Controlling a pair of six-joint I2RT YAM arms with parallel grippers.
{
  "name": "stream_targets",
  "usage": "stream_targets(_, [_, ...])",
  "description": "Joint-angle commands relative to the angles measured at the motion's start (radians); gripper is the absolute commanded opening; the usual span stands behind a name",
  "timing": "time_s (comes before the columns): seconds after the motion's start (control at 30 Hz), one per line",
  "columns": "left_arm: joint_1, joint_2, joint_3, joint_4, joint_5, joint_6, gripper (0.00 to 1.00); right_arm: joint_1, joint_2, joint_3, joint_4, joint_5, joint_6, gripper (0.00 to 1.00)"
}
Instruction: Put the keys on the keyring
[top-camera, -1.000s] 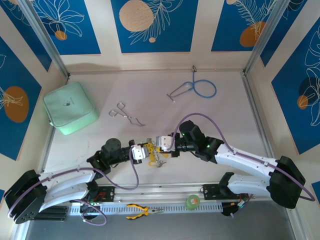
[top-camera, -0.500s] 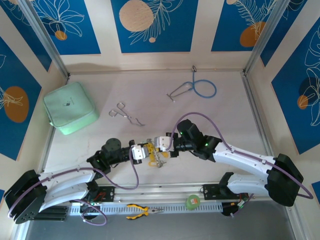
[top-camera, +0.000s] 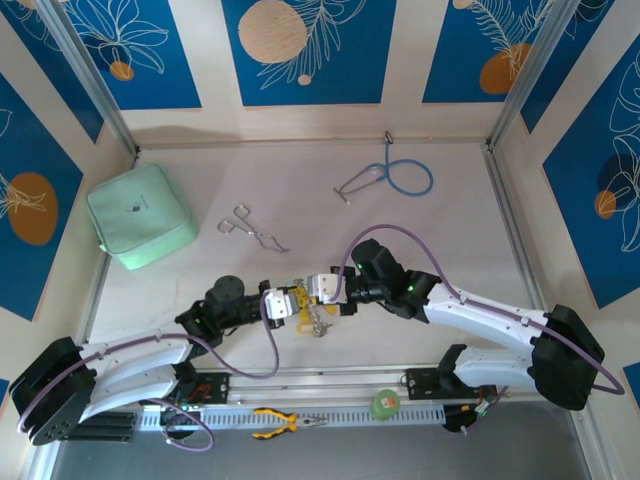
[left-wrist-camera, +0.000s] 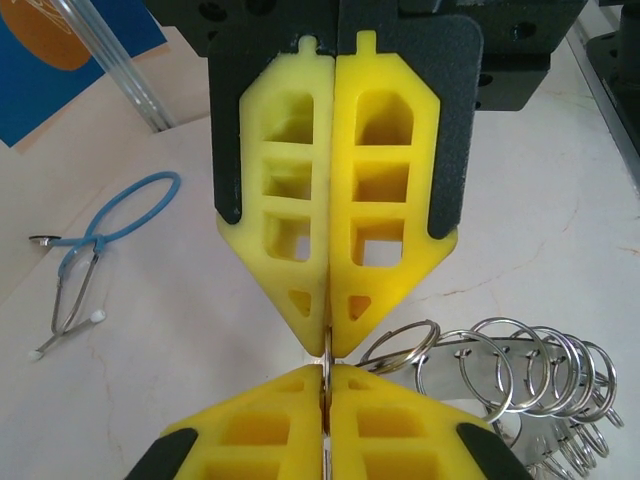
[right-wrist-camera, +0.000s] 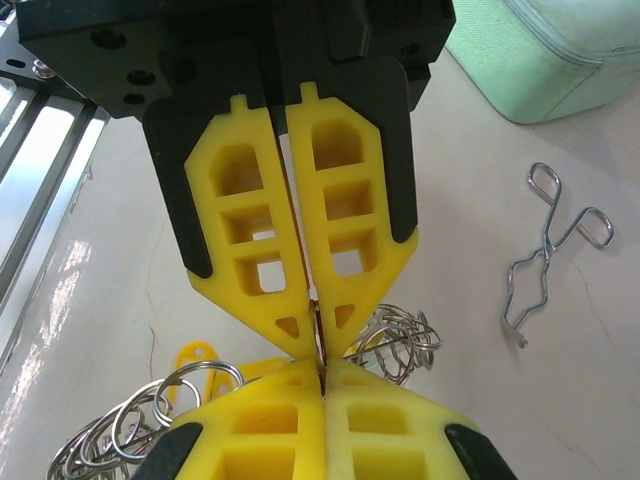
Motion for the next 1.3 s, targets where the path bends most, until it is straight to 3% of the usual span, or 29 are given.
stream_targets(0.0, [-0.007,0.01,0.043,0.031,-0.022,-0.011,0.1,0.023,0.002,0.042,0.018,-0.075,0.009,0.0])
stream_targets(0.1, [-0.007,0.011,0.044,0.032,-0.025,-0.008,0.04,0.023,0.006,0.041,0.018,-0.082,0.01,0.0])
stream_targets(0.3, [-0.007,0.014,0.05,0.033,-0.025,-0.004,0.09,0.024,0.016,0.046,0.006,-0.095,0.007,0.0])
stream_targets(0.4, [-0.007,0.015,0.053,0.033,-0.019,0.01,0.0,0.024,0.019,0.057,-0.012,-0.097,0.005,0.0])
stream_targets(0.47, [-0.007,0.018,0.053,0.039,-0.024,0.015,0.0,0.019,0.007,0.046,0.01,-0.079,0.026,0.0])
stream_targets(0.53, [-0.007,0.016,0.046,0.045,-0.035,0.02,0.0,-0.006,-0.029,0.017,0.055,-0.08,0.083,0.26])
stream_targets(0.6, [-0.008,0.004,0.044,0.031,-0.053,0.02,0.0,-0.04,-0.068,-0.01,0.081,-0.079,0.151,0.41])
stream_targets(0.67, [-0.007,-0.015,0.043,0.008,-0.088,0.014,0.0,-0.077,-0.102,-0.022,0.077,-0.03,0.236,0.44])
stream_targets(0.77, [-0.007,-0.049,0.036,-0.031,-0.111,0.02,0.0,-0.124,-0.115,0.019,0.005,0.212,0.534,0.47])
stream_targets(0.97, [-0.007,-0.085,0.032,-0.093,-0.128,0.031,0.0,-0.175,-0.021,0.158,-0.371,0.406,1.049,0.48])
stream_targets(1.0, [-0.007,-0.089,0.035,-0.101,-0.132,0.033,0.0,-0.191,0.001,0.171,-0.416,0.394,1.12,0.46])
stream_targets(1.1, [-0.008,-0.107,0.042,-0.128,-0.16,0.018,0.0,-0.242,0.07,0.191,-0.49,0.306,1.268,0.29])
stream_targets(1.17, [-0.008,-0.117,0.043,-0.127,-0.193,-0.003,0.0,-0.267,0.141,0.22,-0.528,0.225,1.298,0.27])
stream_targets(1.27, [-0.008,-0.133,0.043,-0.128,-0.234,-0.028,0.0,-0.253,0.241,0.277,-0.584,0.218,1.29,0.27])
